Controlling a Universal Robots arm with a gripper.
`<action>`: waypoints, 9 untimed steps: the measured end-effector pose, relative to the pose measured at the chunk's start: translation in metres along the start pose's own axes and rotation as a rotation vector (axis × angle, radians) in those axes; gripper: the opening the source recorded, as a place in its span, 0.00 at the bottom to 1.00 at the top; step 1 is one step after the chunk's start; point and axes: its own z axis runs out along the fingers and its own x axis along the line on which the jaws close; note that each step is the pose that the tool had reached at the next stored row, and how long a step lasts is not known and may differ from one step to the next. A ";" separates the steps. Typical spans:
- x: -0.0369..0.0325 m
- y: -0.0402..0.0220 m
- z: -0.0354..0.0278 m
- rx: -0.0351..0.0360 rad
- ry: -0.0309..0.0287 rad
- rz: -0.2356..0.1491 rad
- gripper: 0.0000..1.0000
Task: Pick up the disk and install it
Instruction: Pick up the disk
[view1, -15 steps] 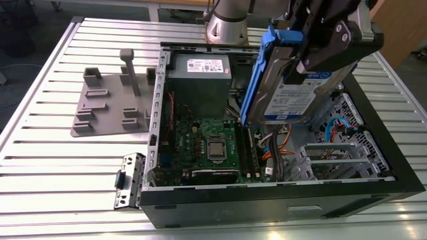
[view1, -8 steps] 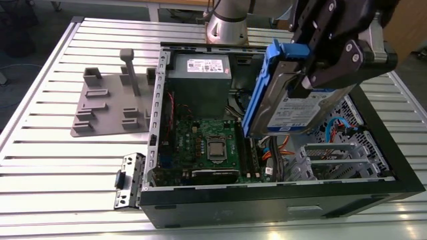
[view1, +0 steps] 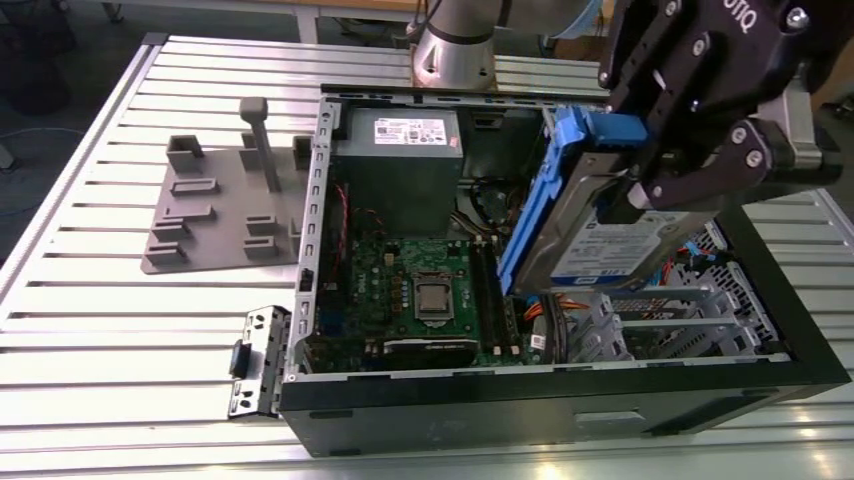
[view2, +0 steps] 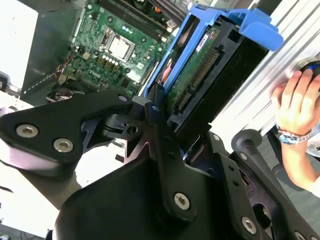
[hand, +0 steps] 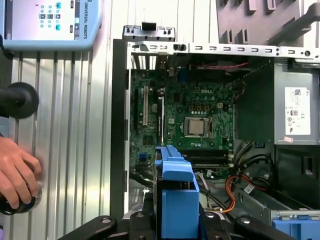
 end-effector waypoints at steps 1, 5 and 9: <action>0.0011 -0.0030 0.0002 0.0000 0.0000 0.000 0.36; 0.0039 -0.0163 0.0011 -0.0003 -0.0001 0.000 0.36; 0.0051 -0.0274 0.0033 -0.0003 0.0000 0.000 0.36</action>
